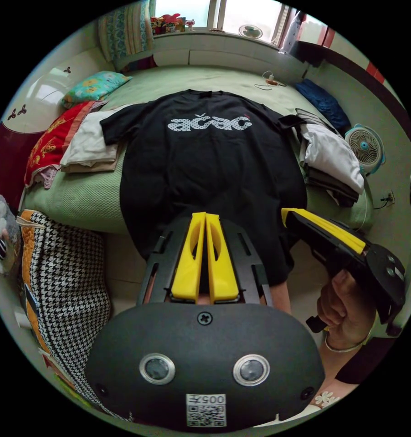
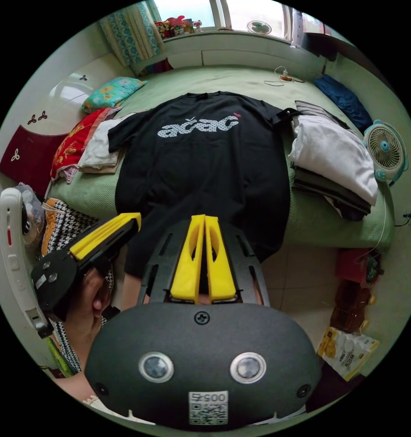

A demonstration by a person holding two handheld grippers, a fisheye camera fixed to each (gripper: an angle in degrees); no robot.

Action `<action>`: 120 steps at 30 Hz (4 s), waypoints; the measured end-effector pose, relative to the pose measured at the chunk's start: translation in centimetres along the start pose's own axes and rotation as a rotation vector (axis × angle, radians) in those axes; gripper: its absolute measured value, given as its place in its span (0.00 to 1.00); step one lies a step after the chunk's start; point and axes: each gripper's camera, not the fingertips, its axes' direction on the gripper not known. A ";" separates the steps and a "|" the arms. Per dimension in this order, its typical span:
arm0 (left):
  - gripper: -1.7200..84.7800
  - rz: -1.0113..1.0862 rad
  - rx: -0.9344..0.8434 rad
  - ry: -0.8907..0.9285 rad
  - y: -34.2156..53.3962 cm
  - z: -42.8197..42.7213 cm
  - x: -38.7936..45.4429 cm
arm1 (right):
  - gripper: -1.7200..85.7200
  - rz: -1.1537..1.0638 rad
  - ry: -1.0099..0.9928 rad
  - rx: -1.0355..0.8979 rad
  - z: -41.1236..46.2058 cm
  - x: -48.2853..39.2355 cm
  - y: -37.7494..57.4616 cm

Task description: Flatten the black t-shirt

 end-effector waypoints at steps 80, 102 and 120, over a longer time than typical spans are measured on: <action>0.01 -0.140 -0.007 -0.051 0.2 15.1 -5.6 | 0.01 0.040 0.051 -0.016 15.0 -1.9 0.3; 0.01 -0.173 -0.011 -0.038 -0.7 13.9 -9.8 | 0.01 0.036 0.058 -0.008 16.3 -0.8 -0.8; 0.01 -0.166 -0.010 -0.049 -2.3 11.7 -15.2 | 0.01 0.036 0.054 -0.008 17.8 -0.9 -3.3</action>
